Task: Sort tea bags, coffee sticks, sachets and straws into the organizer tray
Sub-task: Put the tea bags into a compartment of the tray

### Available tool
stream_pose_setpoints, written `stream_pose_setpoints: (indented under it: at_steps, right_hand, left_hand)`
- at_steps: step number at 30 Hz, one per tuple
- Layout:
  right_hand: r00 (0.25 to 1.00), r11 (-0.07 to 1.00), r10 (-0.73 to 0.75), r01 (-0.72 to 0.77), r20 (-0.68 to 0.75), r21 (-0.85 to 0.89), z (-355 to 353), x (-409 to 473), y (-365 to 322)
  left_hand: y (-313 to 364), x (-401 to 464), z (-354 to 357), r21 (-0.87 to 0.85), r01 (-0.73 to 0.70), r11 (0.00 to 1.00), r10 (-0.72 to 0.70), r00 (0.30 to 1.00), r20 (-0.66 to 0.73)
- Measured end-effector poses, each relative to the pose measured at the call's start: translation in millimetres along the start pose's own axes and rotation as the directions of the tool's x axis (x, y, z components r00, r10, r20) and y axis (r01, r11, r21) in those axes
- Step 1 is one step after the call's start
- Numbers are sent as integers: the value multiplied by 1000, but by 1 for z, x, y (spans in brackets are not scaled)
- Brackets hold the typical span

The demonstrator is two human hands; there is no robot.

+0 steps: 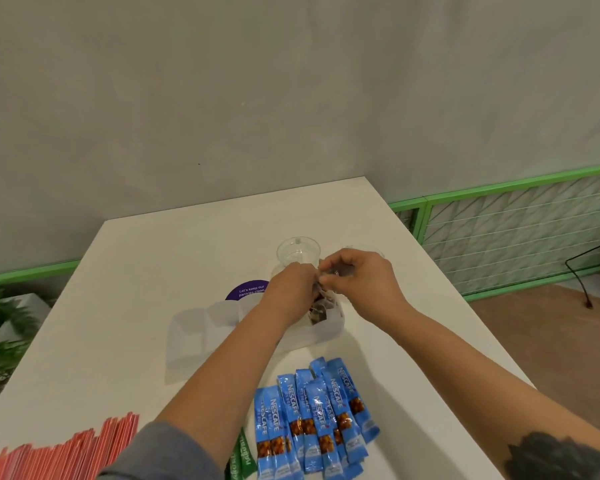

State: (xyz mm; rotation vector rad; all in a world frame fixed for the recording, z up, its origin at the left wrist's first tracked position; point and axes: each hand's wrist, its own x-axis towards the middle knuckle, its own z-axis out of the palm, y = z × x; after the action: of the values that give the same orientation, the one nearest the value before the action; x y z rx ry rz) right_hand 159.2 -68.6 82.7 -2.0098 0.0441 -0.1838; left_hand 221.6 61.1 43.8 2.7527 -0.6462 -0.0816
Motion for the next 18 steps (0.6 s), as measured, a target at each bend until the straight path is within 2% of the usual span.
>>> stream_pose_setpoints:
  at_steps: [8, 12, 15, 18]
  right_hand:
    - [998, 997, -46, 43, -52, -57, 19, 7, 4]
    - [997, 991, -78, 76, -10, -112, 26, 2, 14]
    - [992, 960, -104, 118, 66, -255, 30, -5, 23]
    - [976, 851, -165, 213, 140, -480, 32, -9, 35]
  left_hand:
    - [-9, 4, 0, -155, 29, 988, -25, 999, 26]
    - [-12, 1, -3, -178, -33, 983, 38, 999, 21]
    - [-17, 0, -2, -194, -102, 976, 100, 995, -17]
    - [-22, -1, 1, -223, -108, 969, 98, 994, -55]
